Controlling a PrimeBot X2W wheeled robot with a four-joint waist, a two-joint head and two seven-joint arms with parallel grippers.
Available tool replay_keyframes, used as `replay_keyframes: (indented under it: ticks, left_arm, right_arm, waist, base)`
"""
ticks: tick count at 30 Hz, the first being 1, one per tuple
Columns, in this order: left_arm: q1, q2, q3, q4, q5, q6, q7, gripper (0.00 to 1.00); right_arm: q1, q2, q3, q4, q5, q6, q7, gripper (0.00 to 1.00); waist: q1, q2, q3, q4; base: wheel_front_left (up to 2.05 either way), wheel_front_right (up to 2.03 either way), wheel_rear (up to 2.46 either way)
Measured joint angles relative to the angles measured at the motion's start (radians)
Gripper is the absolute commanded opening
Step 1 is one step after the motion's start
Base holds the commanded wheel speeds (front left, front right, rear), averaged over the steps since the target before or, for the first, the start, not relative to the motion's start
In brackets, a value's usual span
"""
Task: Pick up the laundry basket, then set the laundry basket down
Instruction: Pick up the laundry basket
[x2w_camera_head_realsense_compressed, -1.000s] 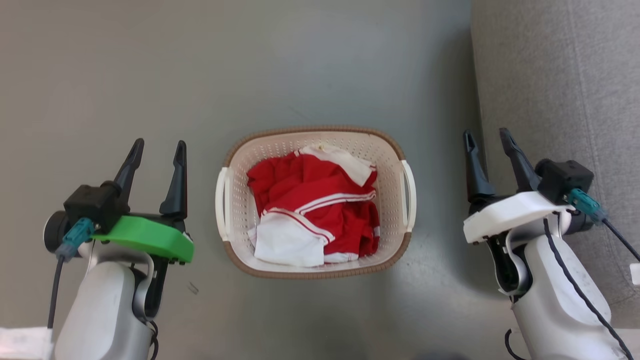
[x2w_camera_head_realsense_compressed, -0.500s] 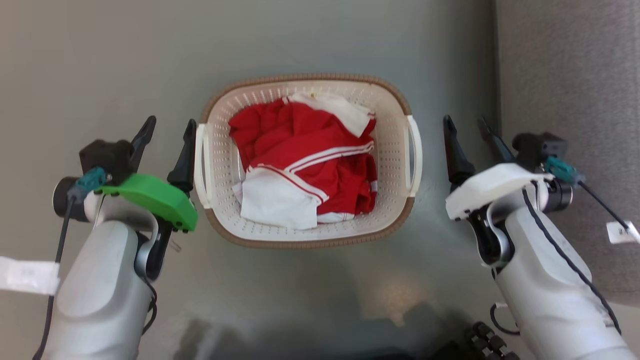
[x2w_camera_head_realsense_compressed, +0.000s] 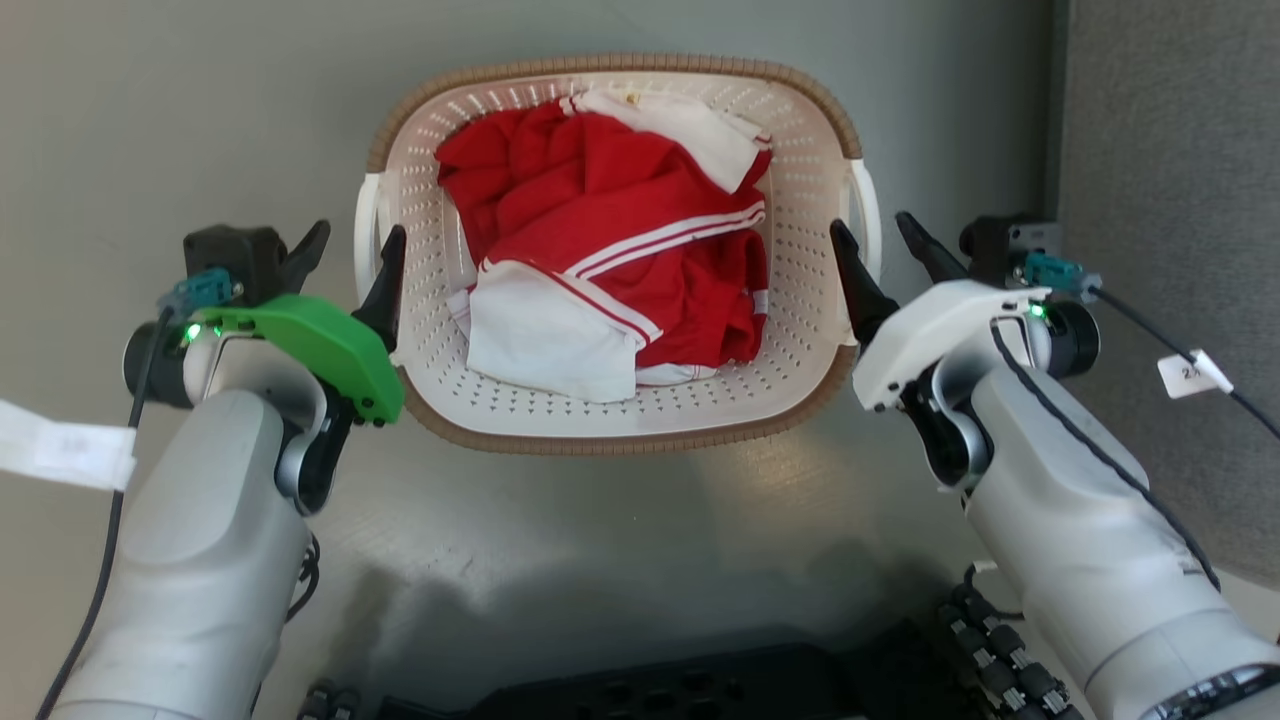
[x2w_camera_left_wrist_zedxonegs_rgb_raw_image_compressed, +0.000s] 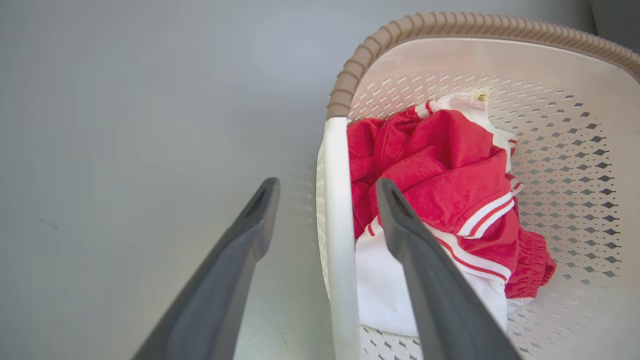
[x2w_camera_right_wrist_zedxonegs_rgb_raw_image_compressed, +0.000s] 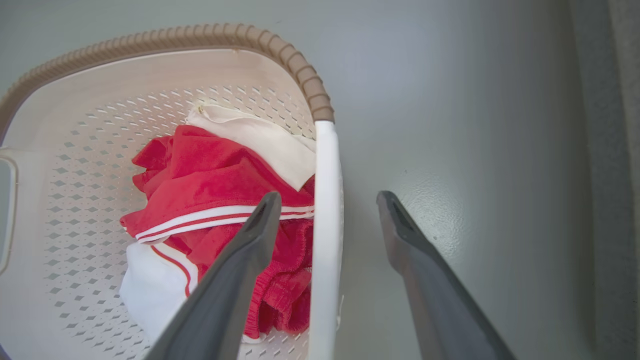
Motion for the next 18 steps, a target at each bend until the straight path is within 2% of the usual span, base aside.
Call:
replay_keyframes:
  ticks: [14,16,18]
  left_arm:
    - [-0.095,-0.013,-0.068,0.107,-0.059,0.0,0.016,1.0]
    - [-0.106,-0.016,-0.078,0.117,-0.068,0.0,0.016,1.0]
    - [-0.117,-0.017,-0.086,0.123,-0.074,0.0,0.015,0.99]
  right_arm:
    - [-0.117,-0.002,0.096,0.103,0.084,-0.002,0.016,0.99]
    - [-0.128,-0.002,0.106,0.114,0.091,-0.002,0.014,0.82]
    - [-0.137,-0.002,0.115,0.121,0.098,-0.002,0.008,0.73]
  waist:
    - [0.0,0.0,0.088,0.011]
    - [0.0,0.0,0.089,0.013]
    - [0.0,0.0,0.09,0.015]
  base:
    - [0.0,0.0,0.0]
    - [0.0,0.0,0.0]
    - [0.0,0.0,0.0]
